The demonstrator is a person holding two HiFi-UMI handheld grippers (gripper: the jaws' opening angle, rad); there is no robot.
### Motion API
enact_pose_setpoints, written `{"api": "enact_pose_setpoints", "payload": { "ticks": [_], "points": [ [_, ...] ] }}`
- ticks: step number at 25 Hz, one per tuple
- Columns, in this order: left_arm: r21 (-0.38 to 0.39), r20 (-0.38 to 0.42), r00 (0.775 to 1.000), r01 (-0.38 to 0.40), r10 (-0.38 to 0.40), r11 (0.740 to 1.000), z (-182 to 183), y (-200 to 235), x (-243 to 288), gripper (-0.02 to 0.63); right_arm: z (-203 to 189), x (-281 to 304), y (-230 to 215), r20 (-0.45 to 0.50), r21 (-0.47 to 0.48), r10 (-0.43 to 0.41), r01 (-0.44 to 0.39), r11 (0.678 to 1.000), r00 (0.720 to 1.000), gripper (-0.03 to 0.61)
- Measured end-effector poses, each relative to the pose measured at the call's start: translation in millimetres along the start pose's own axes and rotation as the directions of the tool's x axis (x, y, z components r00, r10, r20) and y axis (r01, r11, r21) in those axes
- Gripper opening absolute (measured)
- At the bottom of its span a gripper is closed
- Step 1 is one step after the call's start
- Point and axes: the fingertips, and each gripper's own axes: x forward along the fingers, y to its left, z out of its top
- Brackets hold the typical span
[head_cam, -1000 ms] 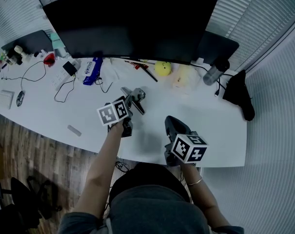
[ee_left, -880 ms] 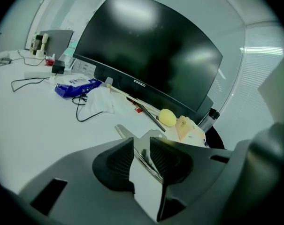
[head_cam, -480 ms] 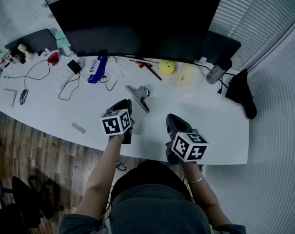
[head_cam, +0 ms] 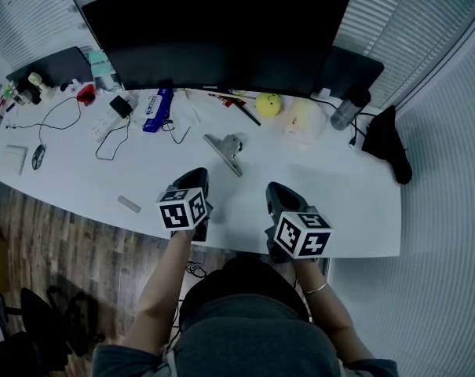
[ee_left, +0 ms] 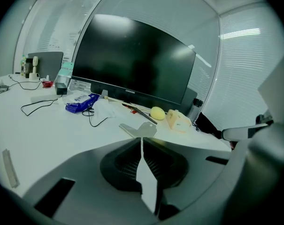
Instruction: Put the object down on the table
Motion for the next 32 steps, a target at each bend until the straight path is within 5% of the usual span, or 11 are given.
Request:
{"api": "enact_pose_setpoints", "payload": {
  "ticks": [14, 32],
  "points": [
    [0.086, 0.029, 0.999, 0.031, -0.034, 0.996, -7.1, -9.3, -40.3, 0.029, -8.7, -11.2, 13.7, 0.013, -0.059, -0.016, 0.016, 0.998, 1.000, 0.002],
    [0.069, 0.060, 0.997, 0.033, -0.038, 0.997, -8.9, -5.7, -60.9, 0.029, -12.7, -16.6, 22.8, 0.022, -0.096, -0.015, 0.017, 0.995, 1.000, 0.002]
  ]
}}
